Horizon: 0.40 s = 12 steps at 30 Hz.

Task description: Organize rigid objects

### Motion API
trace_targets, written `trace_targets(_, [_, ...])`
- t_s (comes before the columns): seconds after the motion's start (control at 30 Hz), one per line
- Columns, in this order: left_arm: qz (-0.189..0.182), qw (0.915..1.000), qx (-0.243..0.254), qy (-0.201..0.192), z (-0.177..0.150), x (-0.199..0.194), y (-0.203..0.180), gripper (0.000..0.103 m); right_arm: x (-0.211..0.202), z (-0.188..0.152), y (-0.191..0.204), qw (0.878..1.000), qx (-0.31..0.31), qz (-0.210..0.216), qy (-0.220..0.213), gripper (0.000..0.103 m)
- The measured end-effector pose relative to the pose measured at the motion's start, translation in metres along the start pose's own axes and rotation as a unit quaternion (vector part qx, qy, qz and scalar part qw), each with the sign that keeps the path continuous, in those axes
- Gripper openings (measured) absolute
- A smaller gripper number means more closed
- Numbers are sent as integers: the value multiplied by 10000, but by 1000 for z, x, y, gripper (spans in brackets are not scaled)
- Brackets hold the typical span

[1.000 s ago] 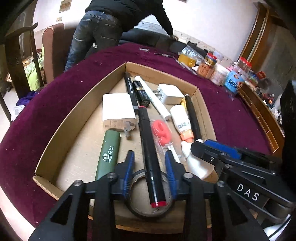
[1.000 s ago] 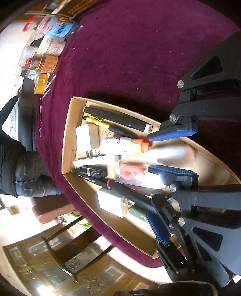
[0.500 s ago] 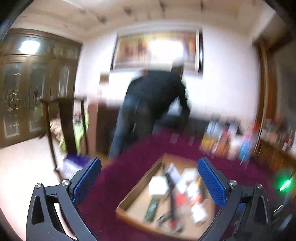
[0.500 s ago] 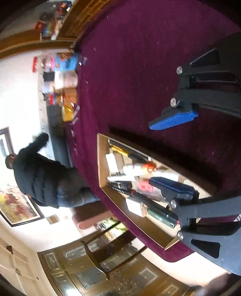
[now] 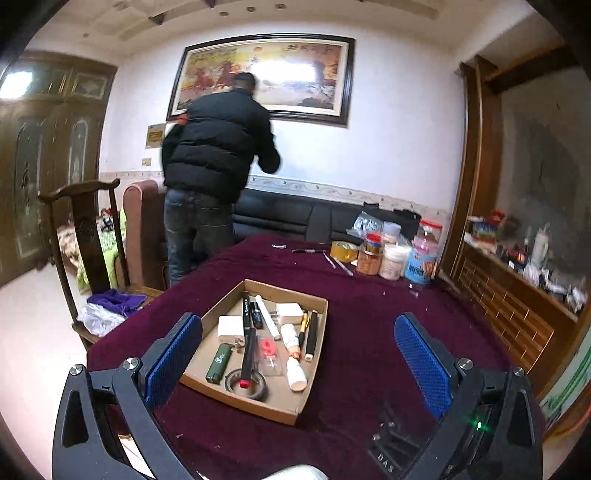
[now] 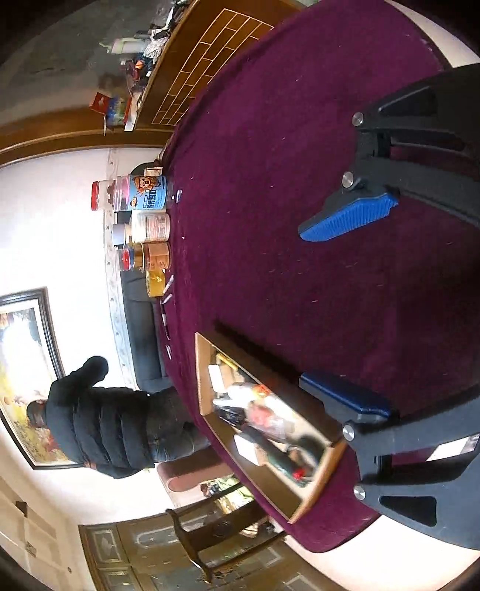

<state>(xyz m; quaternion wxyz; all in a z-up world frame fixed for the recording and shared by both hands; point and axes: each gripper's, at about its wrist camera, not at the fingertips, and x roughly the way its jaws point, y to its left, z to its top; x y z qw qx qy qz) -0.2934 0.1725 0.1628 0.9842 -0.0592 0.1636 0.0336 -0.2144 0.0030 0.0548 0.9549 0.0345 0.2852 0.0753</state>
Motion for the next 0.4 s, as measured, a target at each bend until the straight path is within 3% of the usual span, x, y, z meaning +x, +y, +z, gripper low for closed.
trace_targets(0.17, [461,9980,200,379,-6,18,-21,102,10,-3,3,9997,-125,125,169,73])
trace_targets(0.4, [937,9883,-125,1193,-28,47,9,102,21,-15,15,9986,-233,230,407,73])
